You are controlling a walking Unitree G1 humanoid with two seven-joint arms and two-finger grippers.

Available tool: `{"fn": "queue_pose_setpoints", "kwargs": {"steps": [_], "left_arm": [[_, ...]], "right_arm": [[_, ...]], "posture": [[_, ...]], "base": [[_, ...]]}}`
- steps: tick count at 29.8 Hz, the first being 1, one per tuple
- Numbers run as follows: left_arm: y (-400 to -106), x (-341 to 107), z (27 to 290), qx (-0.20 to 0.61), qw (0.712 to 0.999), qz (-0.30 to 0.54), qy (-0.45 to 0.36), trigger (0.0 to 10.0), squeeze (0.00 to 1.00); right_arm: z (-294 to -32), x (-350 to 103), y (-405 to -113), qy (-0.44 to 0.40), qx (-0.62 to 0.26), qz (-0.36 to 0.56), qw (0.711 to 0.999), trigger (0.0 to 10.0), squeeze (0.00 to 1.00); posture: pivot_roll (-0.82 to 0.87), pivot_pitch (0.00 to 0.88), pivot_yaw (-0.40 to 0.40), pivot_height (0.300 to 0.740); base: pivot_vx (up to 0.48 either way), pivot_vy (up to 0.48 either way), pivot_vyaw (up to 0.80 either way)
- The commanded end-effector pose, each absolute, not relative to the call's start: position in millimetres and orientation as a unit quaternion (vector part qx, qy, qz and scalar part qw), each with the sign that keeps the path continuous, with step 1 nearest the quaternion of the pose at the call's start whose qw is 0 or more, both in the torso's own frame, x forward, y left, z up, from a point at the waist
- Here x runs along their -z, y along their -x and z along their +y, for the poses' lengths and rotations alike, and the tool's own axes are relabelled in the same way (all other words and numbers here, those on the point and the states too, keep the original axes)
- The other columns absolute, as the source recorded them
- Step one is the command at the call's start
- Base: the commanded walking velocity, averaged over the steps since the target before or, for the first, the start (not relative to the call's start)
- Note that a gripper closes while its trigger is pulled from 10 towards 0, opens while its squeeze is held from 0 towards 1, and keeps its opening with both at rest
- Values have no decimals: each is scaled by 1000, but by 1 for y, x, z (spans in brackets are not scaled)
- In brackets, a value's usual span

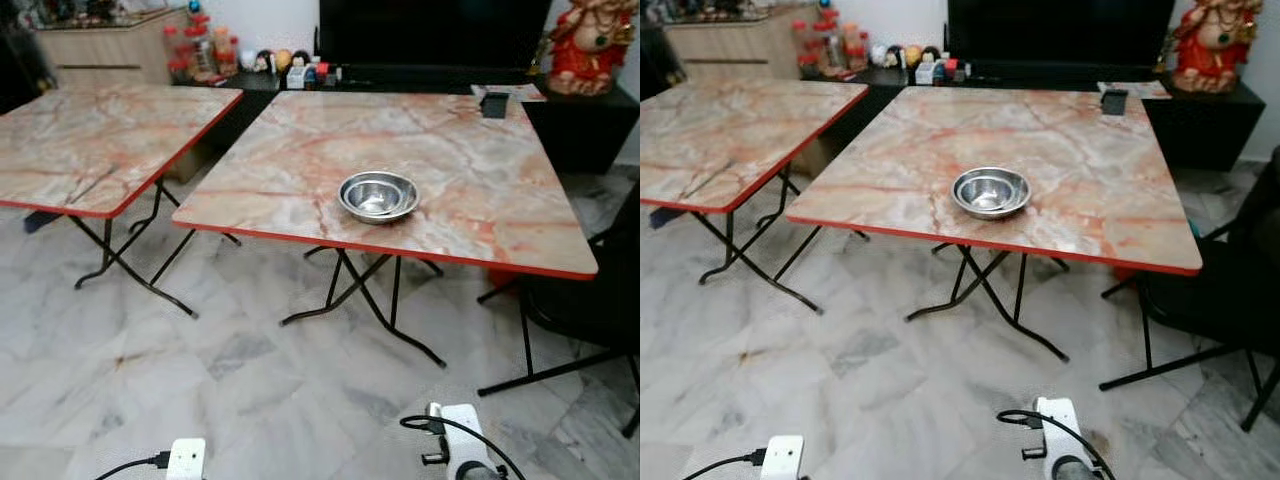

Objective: Setting the table

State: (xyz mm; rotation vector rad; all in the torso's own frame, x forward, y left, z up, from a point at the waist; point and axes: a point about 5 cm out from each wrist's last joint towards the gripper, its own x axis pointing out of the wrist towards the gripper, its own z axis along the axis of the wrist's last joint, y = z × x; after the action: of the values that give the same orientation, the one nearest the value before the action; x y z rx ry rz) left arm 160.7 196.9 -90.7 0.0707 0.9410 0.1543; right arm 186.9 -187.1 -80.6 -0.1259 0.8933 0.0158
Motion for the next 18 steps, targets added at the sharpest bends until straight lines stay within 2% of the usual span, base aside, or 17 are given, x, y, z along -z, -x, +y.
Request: {"fn": "queue_pose_setpoints", "kwargs": {"steps": [1, 13, 18], "left_arm": [[-161, 90, 201, -80, 887, 453, -34, 10000, 0], [-160, 91, 199, -77, 886, 456, -36, 10000, 0], [-160, 91, 200, -75, 886, 457, -39, 10000, 0]], "right_arm": [[-187, 77, -195, 57, -7, 421, 905, 10000, 0], [-189, 77, -195, 66, -10, 425, 903, 10000, 0], [-187, 77, -195, 62, -12, 426, 902, 10000, 0]], "posture": [[-39, 0, -6, 732], [-35, 0, -7, 732], [-40, 0, 0, 732]], "base": [[401, 0, 0], [402, 0, 0], [402, 0, -366]]}}
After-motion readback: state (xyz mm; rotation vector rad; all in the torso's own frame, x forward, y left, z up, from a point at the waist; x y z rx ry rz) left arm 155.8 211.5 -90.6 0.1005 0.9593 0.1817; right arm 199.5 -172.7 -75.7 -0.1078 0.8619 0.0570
